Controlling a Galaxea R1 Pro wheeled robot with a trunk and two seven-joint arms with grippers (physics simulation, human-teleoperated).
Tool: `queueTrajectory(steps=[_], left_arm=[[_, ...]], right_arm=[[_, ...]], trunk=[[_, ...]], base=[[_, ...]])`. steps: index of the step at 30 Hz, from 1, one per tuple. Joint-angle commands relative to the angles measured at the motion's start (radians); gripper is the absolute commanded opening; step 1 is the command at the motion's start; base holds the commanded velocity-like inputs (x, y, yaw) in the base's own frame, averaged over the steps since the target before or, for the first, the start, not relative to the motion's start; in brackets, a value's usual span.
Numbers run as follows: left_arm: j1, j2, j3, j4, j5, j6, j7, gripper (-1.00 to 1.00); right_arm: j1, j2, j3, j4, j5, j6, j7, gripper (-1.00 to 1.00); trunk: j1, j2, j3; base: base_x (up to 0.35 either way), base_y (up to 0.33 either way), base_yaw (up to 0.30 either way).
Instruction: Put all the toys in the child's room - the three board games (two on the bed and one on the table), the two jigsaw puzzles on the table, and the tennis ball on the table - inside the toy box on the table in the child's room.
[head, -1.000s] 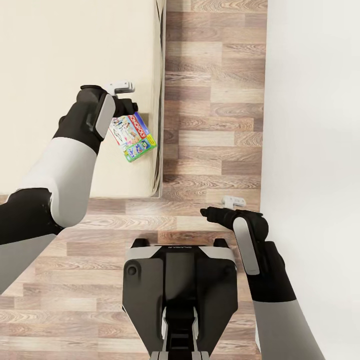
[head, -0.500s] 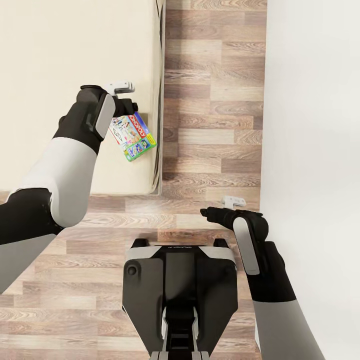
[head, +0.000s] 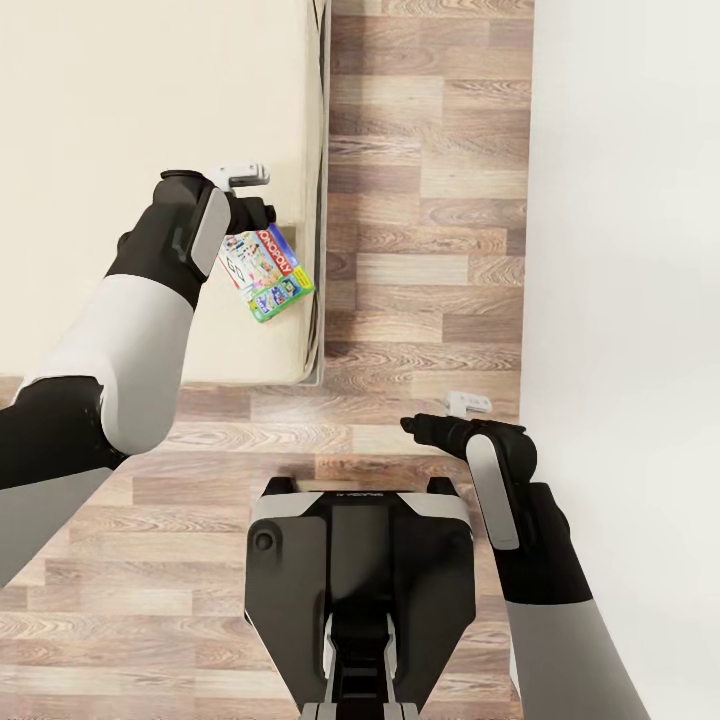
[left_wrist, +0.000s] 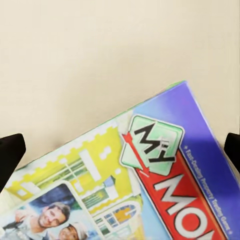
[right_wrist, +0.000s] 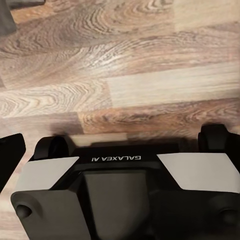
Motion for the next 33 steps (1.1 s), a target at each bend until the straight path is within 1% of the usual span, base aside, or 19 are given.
queueTrajectory(steps=[1,10,28,33], left_arm=[[0.0,-0.001,0.005,-0.001,-0.001,0.004,0.001,1.0],[0.0,0.01,0.005,-0.001,-0.001,0.004,0.001,1.0],[0.0,0.012,0.006,-0.001,-0.001,0.004,0.001,1.0],[0.0,0.011,0.006,-0.001,-0.001,0.004,0.001,1.0]], right_arm=[[0.0,0.0,0.0,-0.001,-0.01,0.003,-0.01,1.0],[0.0,0.0,0.0,-0.001,-0.01,0.003,-0.01,1.0],[0.0,0.0,0.001,-0.001,-0.01,0.003,-0.01,1.0],[0.0,0.0,0.001,-0.001,-0.01,0.003,-0.01,1.0]], trunk=[[0.0,-0.002,-0.001],[0.0,-0.002,-0.001],[0.0,-0.002,-0.001],[0.0,-0.002,-0.001]], base=[[-0.164,0.0,0.0],[-0.056,0.0,0.0],[-0.002,0.0,0.0],[0.0,-0.072,0.0]])
